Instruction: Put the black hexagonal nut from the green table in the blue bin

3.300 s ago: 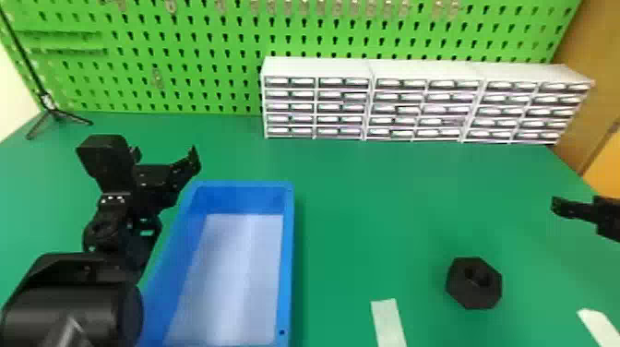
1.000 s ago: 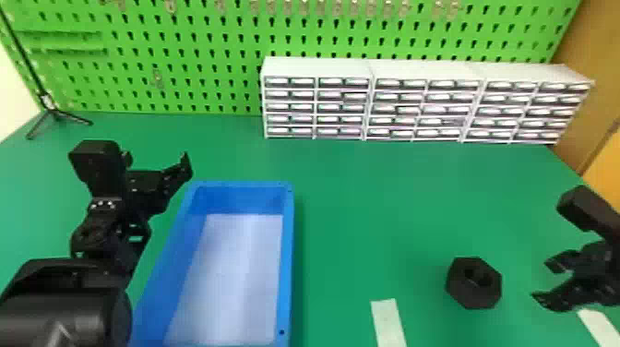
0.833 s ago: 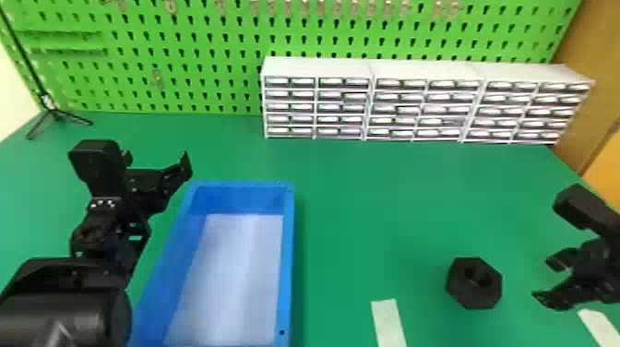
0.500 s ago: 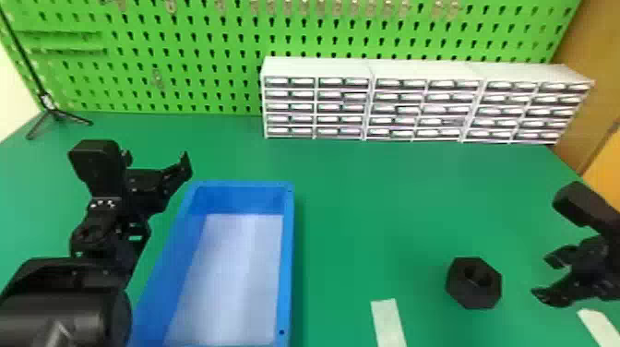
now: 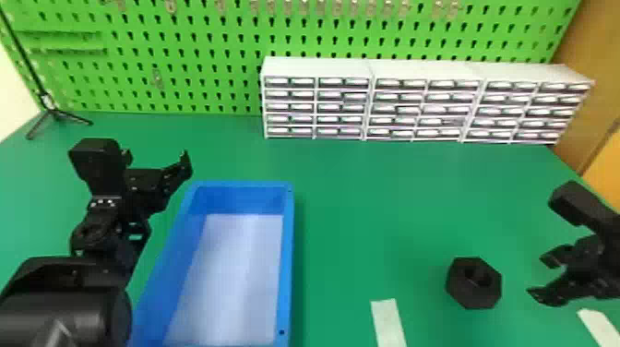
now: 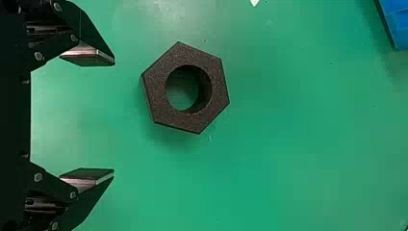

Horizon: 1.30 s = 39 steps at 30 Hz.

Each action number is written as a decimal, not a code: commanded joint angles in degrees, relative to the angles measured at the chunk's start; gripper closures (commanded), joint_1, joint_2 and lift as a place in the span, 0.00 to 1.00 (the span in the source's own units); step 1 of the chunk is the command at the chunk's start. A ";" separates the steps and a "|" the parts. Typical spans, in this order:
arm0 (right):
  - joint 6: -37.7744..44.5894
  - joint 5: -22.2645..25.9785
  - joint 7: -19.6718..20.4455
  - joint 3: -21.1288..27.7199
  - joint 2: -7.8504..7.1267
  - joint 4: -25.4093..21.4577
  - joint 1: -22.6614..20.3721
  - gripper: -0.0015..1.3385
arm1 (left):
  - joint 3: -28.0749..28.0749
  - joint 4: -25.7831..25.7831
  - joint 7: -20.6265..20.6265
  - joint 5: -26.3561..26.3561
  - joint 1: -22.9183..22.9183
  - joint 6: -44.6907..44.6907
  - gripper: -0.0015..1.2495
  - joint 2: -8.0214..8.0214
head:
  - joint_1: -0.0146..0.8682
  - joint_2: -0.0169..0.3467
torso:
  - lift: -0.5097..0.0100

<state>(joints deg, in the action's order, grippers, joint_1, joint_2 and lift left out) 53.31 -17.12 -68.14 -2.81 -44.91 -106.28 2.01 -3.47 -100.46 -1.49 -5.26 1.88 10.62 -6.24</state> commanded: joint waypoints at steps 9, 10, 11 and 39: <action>0.13 0.68 -0.06 -0.44 -0.18 0.46 0.45 0.33 | -0.05 0.00 0.00 0.07 -0.04 0.02 0.16 0.00 | 0.79 0.12 | 0.80; 0.13 0.68 -0.06 -0.53 -0.18 0.54 0.54 0.33 | -0.05 0.00 0.00 -0.01 -0.04 0.02 0.16 0.00 | 0.79 0.12 | 0.80; 0.30 0.68 -0.06 -0.71 -0.18 0.46 0.54 0.33 | -0.05 0.00 0.00 -0.01 -0.12 0.02 0.16 0.00 | 0.79 0.12 | 0.80; 0.13 -1.78 -0.41 -4.31 3.60 2.21 7.05 0.33 | 0.04 0.00 0.18 -0.45 0.05 0.02 0.16 0.00 | 0.79 0.12 | 0.80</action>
<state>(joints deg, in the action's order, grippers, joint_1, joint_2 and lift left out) 53.71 -17.83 -68.26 -6.36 -42.77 -104.85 7.51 -3.50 -100.45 -1.40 -5.64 1.91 10.57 -6.24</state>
